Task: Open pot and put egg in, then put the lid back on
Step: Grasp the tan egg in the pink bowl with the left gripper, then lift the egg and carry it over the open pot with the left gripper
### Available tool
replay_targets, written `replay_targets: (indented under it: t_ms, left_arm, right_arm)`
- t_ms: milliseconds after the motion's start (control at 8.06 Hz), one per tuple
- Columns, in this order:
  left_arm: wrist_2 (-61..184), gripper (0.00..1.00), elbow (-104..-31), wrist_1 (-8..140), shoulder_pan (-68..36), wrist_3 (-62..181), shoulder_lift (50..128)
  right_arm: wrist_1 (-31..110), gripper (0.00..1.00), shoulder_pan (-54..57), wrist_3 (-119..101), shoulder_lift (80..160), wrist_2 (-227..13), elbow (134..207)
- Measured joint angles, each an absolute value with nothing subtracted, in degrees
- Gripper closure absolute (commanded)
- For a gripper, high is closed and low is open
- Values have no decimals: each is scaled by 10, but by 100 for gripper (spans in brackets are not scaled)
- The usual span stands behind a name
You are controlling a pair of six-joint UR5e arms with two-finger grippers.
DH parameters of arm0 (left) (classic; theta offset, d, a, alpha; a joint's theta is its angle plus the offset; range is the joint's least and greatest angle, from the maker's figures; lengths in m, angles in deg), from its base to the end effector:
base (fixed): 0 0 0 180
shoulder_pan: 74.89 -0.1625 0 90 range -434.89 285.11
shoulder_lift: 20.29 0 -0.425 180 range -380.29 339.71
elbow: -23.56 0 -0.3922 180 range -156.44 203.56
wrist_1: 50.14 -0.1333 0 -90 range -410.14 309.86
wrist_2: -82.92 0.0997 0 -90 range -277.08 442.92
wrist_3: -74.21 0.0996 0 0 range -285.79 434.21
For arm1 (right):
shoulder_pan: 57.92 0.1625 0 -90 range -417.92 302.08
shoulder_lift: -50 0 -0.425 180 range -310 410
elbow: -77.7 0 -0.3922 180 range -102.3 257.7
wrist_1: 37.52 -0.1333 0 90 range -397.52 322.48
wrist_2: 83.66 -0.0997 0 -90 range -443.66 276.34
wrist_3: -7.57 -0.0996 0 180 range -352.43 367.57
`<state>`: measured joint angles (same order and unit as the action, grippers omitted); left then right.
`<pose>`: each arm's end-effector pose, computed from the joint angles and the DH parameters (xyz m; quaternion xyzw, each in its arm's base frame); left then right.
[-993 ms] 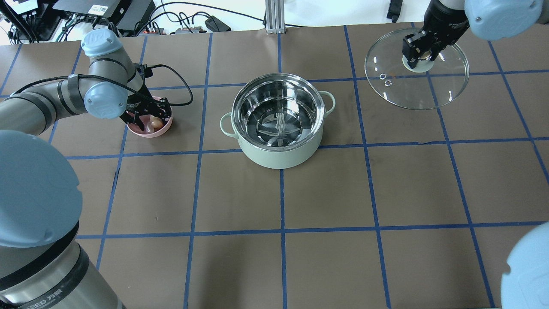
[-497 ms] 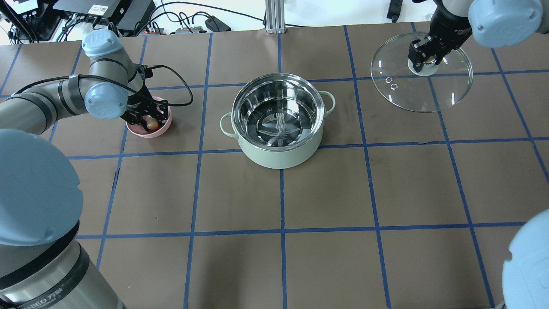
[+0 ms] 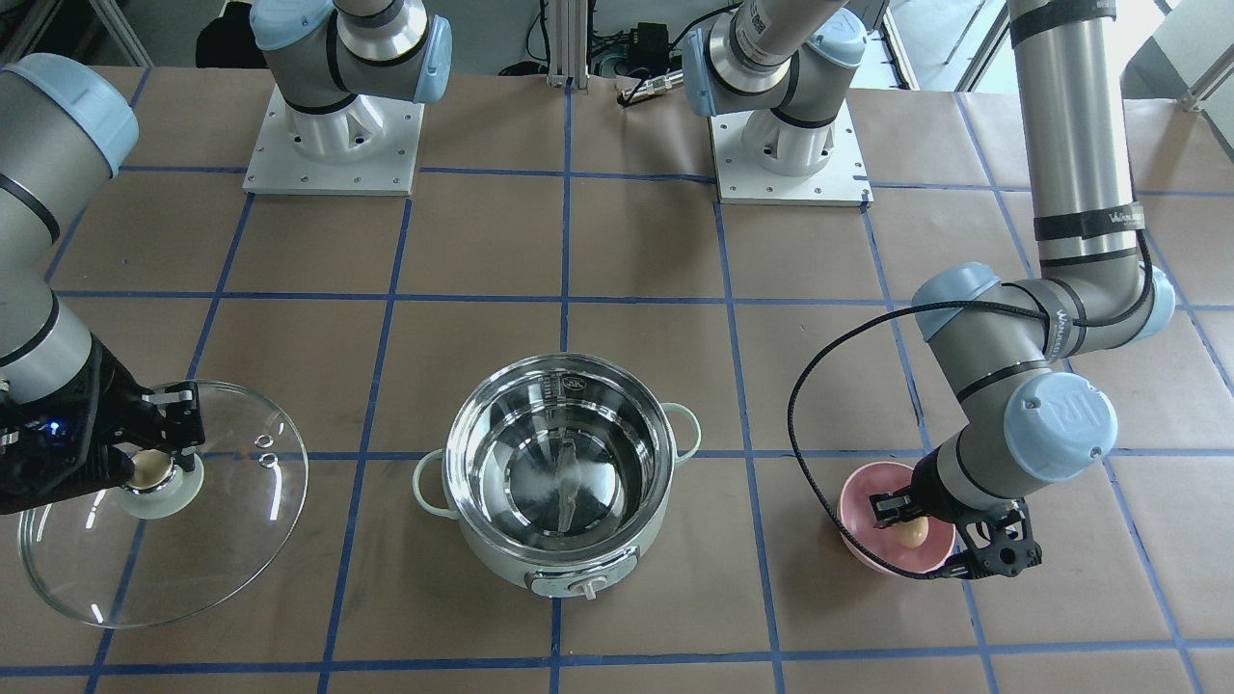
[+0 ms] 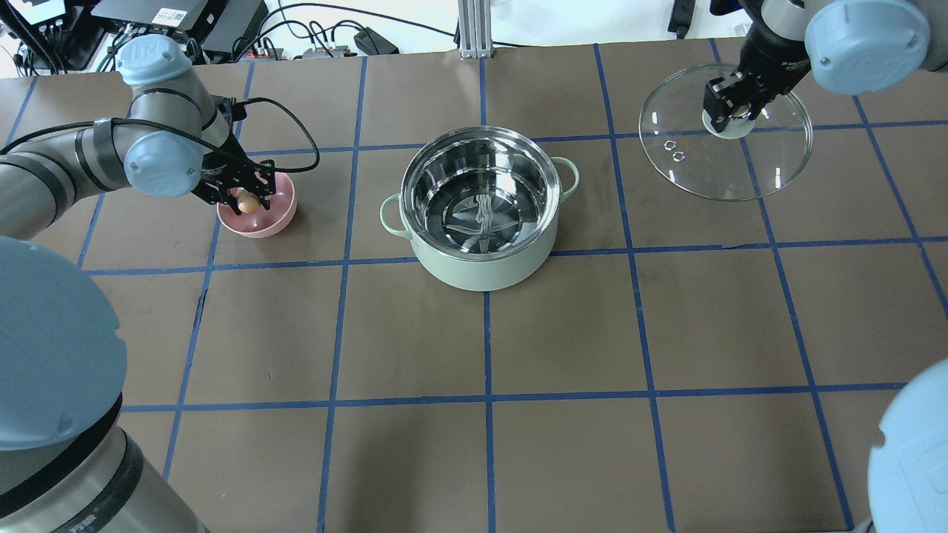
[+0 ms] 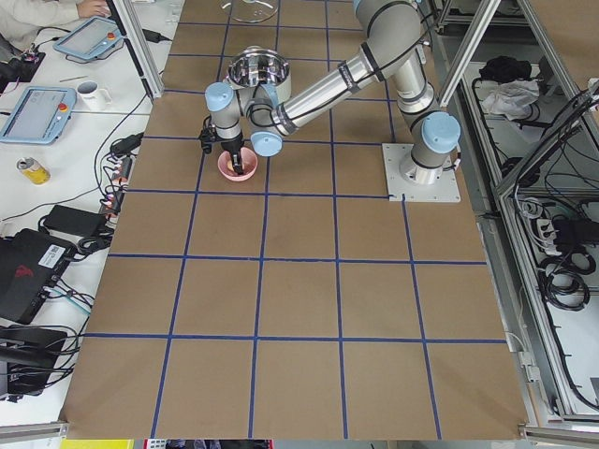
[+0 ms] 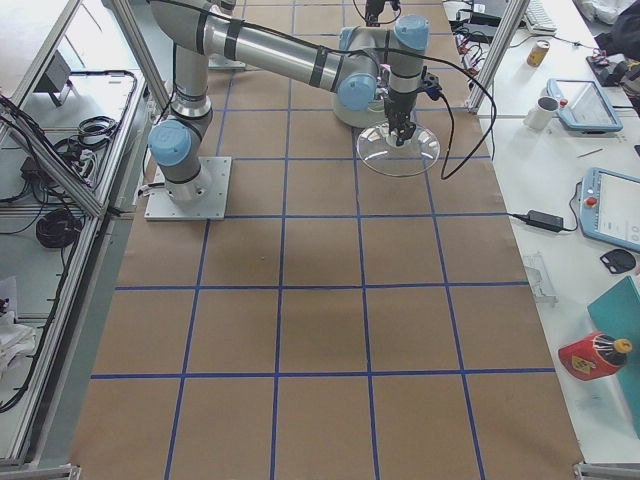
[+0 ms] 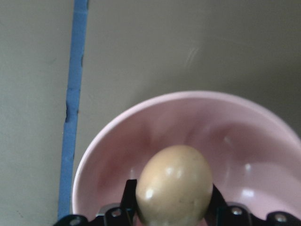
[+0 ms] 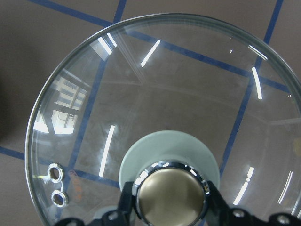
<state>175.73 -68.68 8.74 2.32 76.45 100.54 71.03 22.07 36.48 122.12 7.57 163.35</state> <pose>0.0171 -0.6552 0.2106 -0.0915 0.9954 0.0201 0.0221 0.0214 -0.6332 0.3847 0.1636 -0.9855 0.0377 0.0247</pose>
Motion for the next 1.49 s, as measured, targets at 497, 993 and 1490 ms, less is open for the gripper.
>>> replay_targets:
  t_ms: [497, 993, 1490]
  left_arm:
    - [1754, 100, -647, 228, 30, 721, 917]
    - [1721, 100, -578, 309, 135, 599, 874]
    - [1650, 100, -568, 295, 249, 523, 886]
  right_arm:
    - [718, 100, 219, 368, 1215, 75, 1634]
    - [726, 100, 218, 370, 1207, 75, 1636]
    - [734, 100, 214, 377, 1204, 76, 1642]
